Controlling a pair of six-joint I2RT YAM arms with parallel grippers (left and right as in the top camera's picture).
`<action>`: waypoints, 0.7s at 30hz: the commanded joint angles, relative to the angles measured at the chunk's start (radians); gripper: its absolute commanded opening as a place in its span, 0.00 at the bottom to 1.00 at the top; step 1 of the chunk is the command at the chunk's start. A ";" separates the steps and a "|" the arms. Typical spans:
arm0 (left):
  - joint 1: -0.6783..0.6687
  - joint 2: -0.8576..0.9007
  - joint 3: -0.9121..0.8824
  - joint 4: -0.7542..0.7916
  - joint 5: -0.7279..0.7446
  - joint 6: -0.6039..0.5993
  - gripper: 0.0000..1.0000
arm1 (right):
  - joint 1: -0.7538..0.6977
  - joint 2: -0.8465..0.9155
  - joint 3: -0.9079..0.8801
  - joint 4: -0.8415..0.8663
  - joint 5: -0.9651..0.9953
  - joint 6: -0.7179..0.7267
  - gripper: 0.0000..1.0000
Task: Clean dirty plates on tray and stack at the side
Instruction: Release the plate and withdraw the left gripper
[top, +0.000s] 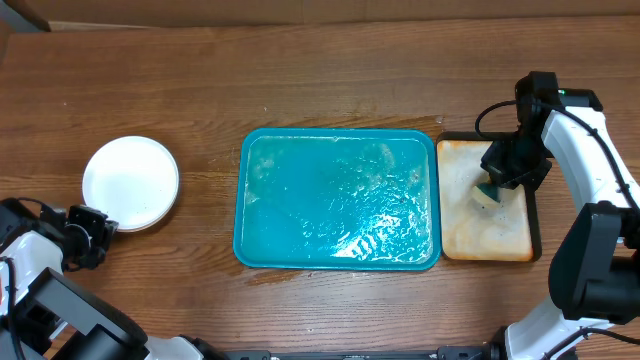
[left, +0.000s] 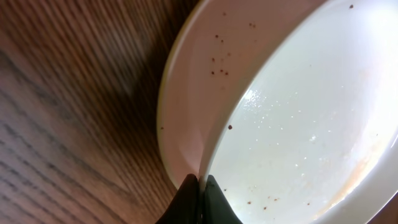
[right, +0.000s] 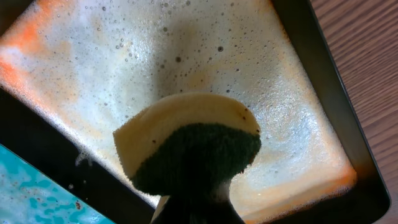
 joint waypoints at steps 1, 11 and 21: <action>-0.007 0.003 0.024 0.004 -0.003 -0.054 0.04 | 0.000 -0.010 0.001 0.003 -0.008 -0.003 0.04; -0.005 0.003 0.024 -0.021 -0.087 -0.057 0.04 | 0.000 -0.010 0.001 0.002 -0.008 -0.008 0.04; 0.010 0.003 0.024 -0.016 -0.138 -0.057 0.79 | 0.000 -0.010 0.001 -0.006 -0.008 -0.027 0.04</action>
